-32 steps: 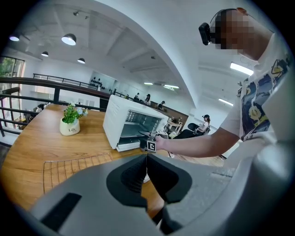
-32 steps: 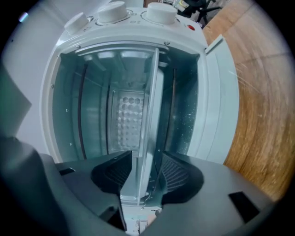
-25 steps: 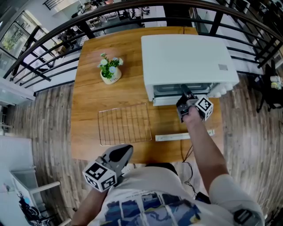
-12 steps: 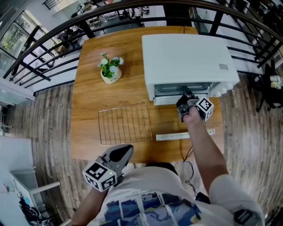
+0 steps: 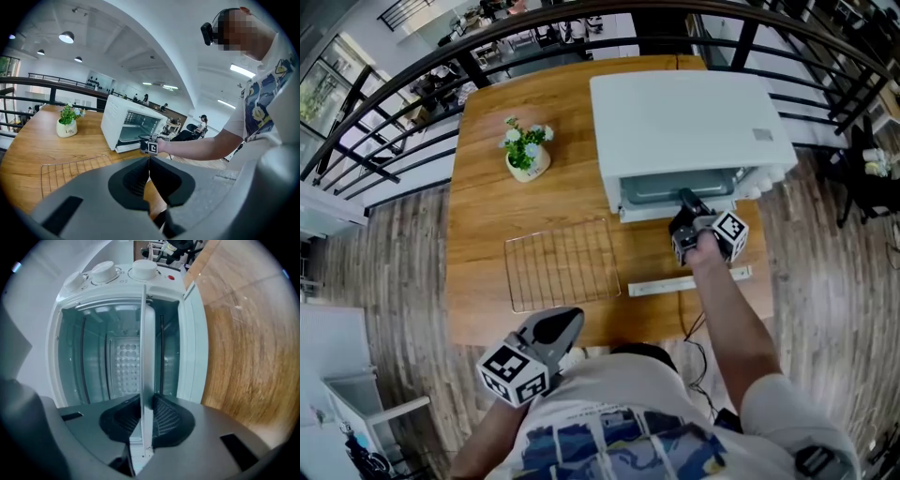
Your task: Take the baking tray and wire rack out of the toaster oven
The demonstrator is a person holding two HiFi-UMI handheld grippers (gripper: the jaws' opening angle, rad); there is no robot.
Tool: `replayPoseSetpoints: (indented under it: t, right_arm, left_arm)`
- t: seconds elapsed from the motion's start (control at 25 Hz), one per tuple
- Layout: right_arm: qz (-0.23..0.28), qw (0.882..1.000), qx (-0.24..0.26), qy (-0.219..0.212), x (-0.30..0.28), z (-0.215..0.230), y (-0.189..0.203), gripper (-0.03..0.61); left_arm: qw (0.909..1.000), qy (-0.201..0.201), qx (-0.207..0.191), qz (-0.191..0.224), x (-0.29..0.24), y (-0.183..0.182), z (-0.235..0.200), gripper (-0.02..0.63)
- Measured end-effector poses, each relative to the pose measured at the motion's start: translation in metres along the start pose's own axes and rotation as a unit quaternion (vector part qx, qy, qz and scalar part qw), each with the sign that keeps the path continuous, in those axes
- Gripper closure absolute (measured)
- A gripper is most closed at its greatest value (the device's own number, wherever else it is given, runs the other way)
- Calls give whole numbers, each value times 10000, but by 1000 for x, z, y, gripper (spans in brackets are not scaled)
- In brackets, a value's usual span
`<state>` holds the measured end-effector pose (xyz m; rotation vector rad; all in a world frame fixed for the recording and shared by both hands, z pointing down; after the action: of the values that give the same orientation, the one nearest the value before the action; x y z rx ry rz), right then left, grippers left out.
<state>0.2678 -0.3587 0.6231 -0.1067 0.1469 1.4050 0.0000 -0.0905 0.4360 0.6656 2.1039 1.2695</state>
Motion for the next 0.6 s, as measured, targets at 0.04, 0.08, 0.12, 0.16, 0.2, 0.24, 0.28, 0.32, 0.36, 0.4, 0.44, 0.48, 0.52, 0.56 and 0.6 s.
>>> replayPoseSetpoints:
  t: [0.04,0.08,0.12,0.16,0.2,0.24,0.28,0.32,0.36,0.4,0.44,0.48,0.52,0.56,0.6]
  right_arm:
    - [7,10000,-2,6,3,0,0,514]
    - [15,10000,-7,12,6,0,1,515]
    - [22,10000,-13,19,8,0,1,515]
    - [28,10000,-19,28,11,1,1,515]
    - [34,10000,-27,36,14,1,1,515]
    - [41,10000,-38,40,16,2,1,515]
    - [52,10000,-54,41,19,2,1,515]
    - [65,9999,-75,43,21,2,0,517]
    - [77,9999,-97,44,23,3,1,515]
    - [86,9999,-112,44,25,4,1,515]
    - [95,9999,-118,43,27,4,1,516]
    - [105,9999,-118,44,30,5,1,517]
    - [115,9999,-119,51,34,6,1,517]
    - [122,9998,-124,64,37,6,2,517]
    - [127,9998,-132,74,41,7,2,517]
  left_arm:
    - [10000,32,-3,-10,0,0,0,609]
    - [10000,63,-7,-19,1,0,1,609]
    - [10000,89,-9,-24,1,1,1,609]
    - [9999,111,-10,-24,1,1,2,609]
    - [9999,132,-12,-21,2,2,2,609]
    - [9999,155,-15,-19,2,2,3,609]
    - [9998,180,-18,-22,2,2,3,609]
    - [9998,204,-18,-30,3,2,3,609]
    - [9997,225,-16,-41,3,2,3,609]
    - [9997,246,-16,-46,4,2,3,609]
    - [9996,270,-23,-43,5,2,2,609]
    - [9995,299,-40,-34,6,2,2,609]
    - [9994,328,-55,-25,7,2,2,609]
    - [9994,349,-49,-24,8,2,2,609]
    - [9993,363,-24,-31,9,2,2,609]
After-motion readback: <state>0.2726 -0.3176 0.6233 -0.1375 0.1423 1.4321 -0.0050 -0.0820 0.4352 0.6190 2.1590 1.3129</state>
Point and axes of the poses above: the fingertips, and each gripper's own axes: x backward along the fingers, z to its right, y out of its underside, the point moved 2 cm from there along x, backward along the fingers, and after that the axes turned 14 degrees about z, right-handed, at the moved point
